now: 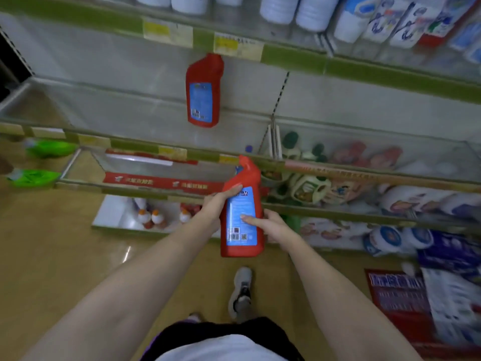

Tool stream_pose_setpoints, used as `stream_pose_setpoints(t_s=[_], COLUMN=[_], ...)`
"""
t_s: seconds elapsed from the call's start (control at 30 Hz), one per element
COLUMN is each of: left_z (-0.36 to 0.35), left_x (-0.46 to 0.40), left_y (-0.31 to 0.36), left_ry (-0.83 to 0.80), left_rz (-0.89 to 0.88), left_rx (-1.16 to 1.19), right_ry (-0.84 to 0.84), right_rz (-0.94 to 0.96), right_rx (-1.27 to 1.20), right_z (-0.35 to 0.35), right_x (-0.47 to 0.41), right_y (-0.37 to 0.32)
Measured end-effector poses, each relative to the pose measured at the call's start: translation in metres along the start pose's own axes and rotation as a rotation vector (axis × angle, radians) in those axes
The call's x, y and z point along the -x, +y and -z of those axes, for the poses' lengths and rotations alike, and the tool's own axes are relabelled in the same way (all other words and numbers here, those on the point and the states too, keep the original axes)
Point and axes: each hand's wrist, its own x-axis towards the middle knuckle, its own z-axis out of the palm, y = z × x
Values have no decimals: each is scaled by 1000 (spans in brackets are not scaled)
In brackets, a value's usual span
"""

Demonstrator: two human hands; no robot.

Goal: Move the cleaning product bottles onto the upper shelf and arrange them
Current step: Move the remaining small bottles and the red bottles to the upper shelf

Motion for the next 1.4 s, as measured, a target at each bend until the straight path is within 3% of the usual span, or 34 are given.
stream_pose_setpoints(t_s=[0.3,0.67,0.87,1.23,1.4], left_z=[36,76,77,86,84], left_x=[-5,11,32,36,36], left_y=[-80,-133,-149,-154,-146], left_ry=[-34,78,27,72,245], left_rz=[98,290,410,331,212], left_rx=[-24,124,272,214,123], right_ry=[-2,73,51,-8,-38], right_rz=[-121,-206,-246,-195,-113], right_rx=[-8,60,119,329,591], right_z=[-35,-63,-69,-63,-78], right_x=[29,15,15,32,35], right_y=[68,98,119,129,137])
